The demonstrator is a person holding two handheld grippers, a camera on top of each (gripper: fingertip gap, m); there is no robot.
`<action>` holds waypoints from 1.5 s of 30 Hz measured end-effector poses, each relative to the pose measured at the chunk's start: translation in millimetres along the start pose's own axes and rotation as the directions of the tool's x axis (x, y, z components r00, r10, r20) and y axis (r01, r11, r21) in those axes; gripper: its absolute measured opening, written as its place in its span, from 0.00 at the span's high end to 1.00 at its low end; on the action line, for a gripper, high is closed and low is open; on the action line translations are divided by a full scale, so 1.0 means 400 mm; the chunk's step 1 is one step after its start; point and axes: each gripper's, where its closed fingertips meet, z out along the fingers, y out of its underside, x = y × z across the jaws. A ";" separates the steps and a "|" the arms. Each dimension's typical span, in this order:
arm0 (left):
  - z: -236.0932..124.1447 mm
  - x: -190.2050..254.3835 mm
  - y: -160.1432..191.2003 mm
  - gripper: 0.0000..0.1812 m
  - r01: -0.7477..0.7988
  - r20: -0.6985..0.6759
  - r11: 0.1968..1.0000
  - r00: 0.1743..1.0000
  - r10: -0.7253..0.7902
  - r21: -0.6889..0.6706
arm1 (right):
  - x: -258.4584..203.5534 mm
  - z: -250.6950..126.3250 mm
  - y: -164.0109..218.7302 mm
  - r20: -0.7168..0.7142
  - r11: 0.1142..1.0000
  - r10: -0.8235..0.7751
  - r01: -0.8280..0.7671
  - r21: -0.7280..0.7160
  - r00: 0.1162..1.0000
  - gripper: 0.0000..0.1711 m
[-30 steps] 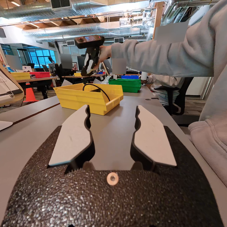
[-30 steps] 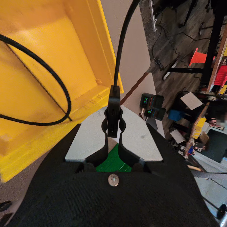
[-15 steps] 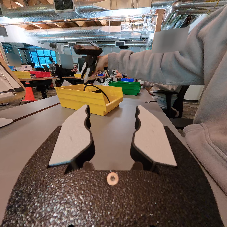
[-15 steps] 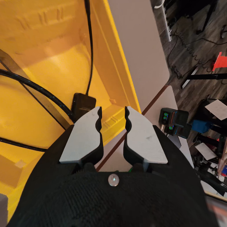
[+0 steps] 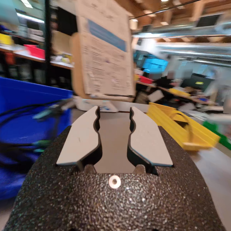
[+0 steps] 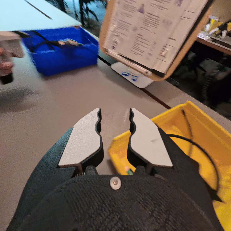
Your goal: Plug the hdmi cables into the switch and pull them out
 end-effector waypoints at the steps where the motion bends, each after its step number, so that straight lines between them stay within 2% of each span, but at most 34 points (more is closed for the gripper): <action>1: -0.009 -0.055 -0.028 0.75 -0.019 0.101 1.000 0.995 0.020 -0.013 | -0.045 -0.001 0.011 0.037 1.000 0.015 -0.016 0.027 0.999 0.75; 2: -0.014 -0.107 -0.043 0.74 -0.055 0.185 0.997 0.981 0.064 -0.056 | -0.079 0.001 0.026 0.057 0.999 0.025 -0.028 0.040 0.998 0.75; 4: -0.006 -0.194 -0.038 0.65 -0.068 0.285 0.979 0.951 0.122 -0.192 | -0.129 0.013 0.066 0.077 0.999 0.046 -0.047 0.016 0.996 0.75; 8: 0.050 -0.263 0.001 0.67 0.138 0.305 0.946 0.951 -0.045 -0.292 | -0.199 0.046 0.117 0.129 0.998 0.064 -0.061 -0.031 0.990 0.73; 10: 0.074 -0.280 0.037 0.67 0.236 0.317 0.906 0.941 -0.122 -0.352 | -0.224 0.056 0.128 0.161 0.997 0.064 -0.058 -0.044 0.985 0.73; 13: 0.091 -0.317 0.086 0.68 0.309 0.384 0.860 0.912 -0.147 -0.406 | -0.239 0.060 0.139 0.176 0.997 0.062 -0.053 -0.055 0.982 0.71; 17: 0.102 -0.332 0.128 0.74 0.358 0.426 0.836 0.889 -0.169 -0.415 | -0.253 0.055 0.152 0.208 0.996 0.079 -0.071 -0.047 0.975 0.71; 21: 0.101 -0.344 0.107 0.83 0.325 0.453 0.896 0.876 -0.165 -0.303 | -0.251 0.056 0.174 0.216 0.994 0.098 -0.087 -0.062 0.971 0.70; 26: 0.099 -0.337 0.083 0.81 0.299 0.422 0.929 0.887 -0.186 -0.218 | -0.246 0.055 0.184 0.228 0.993 0.112 -0.100 -0.065 0.967 0.70; 30: 0.101 -0.339 0.104 0.83 0.323 0.417 0.911 0.887 -0.197 -0.255 | -0.239 0.055 0.187 0.229 0.992 0.120 -0.109 -0.062 0.966 0.70; 35: 0.110 -0.333 0.101 0.86 0.276 0.396 0.923 0.905 -0.156 -0.269 | -0.241 0.056 0.193 0.234 0.991 0.126 -0.114 -0.066 0.964 0.70; 41: 0.114 -0.338 0.098 0.86 0.303 0.370 0.928 0.905 -0.210 -0.214 | -0.249 0.056 0.202 0.240 0.991 0.127 -0.112 -0.075 0.962 0.70; 45: 0.104 -0.329 0.087 0.87 0.208 0.328 0.960 0.935 -0.139 -0.187 | -0.260 0.054 0.197 0.260 0.988 0.149 -0.138 -0.062 0.954 0.70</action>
